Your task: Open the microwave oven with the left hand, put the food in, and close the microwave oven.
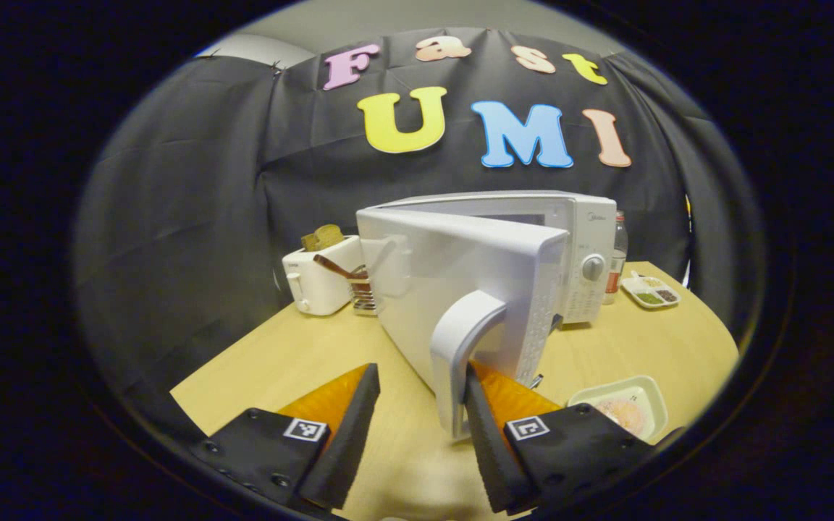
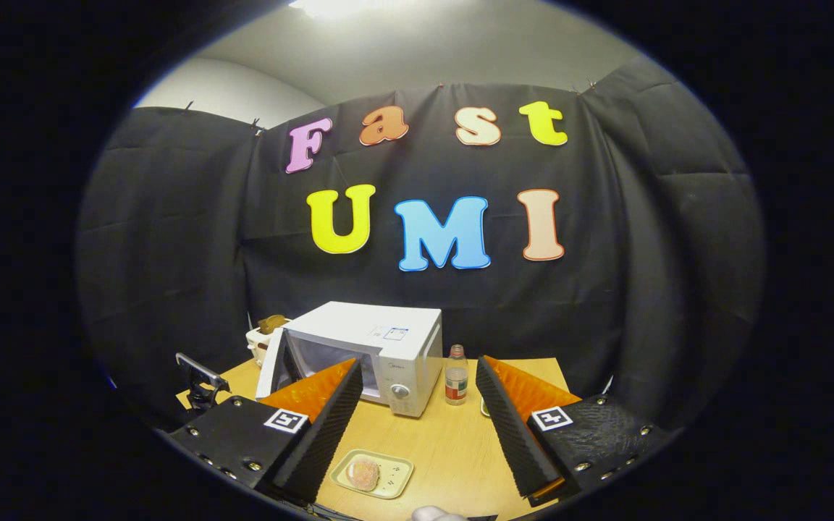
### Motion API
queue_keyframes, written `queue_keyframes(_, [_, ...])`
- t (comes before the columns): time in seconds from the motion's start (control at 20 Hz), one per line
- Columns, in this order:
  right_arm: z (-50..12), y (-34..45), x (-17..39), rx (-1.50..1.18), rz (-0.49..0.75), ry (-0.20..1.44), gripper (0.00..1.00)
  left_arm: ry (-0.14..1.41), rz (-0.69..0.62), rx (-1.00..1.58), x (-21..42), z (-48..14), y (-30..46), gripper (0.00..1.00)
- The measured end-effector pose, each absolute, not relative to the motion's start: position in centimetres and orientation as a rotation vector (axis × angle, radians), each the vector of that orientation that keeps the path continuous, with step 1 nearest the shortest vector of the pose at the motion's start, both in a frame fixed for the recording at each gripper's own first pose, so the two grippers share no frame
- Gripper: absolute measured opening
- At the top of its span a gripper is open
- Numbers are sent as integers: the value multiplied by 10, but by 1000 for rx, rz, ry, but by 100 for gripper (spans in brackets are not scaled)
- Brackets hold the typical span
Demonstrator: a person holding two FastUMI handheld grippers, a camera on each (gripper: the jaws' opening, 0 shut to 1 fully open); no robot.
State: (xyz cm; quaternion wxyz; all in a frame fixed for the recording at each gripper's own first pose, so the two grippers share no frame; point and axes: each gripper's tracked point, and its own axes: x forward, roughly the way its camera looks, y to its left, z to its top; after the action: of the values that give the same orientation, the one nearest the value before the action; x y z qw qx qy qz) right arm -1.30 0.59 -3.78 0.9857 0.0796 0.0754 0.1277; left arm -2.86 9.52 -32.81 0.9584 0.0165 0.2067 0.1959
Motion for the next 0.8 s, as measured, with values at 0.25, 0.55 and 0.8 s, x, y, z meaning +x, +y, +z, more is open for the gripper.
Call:
queue_keyframes(0.25, [-41, 50, -15, 167, 311, 172, 96, 419, 403, 62, -64, -323, 130, 97])
queue_keyframes(0.55, [-51, 108, -14, 170, 368, 201, 96, 430, 443, 93, -108, -315, 188, 100])
queue_keyframes(0.8, [-64, 143, -12, 157, 385, 220, 96, 420, 527, 122, -139, -302, 254, 94])
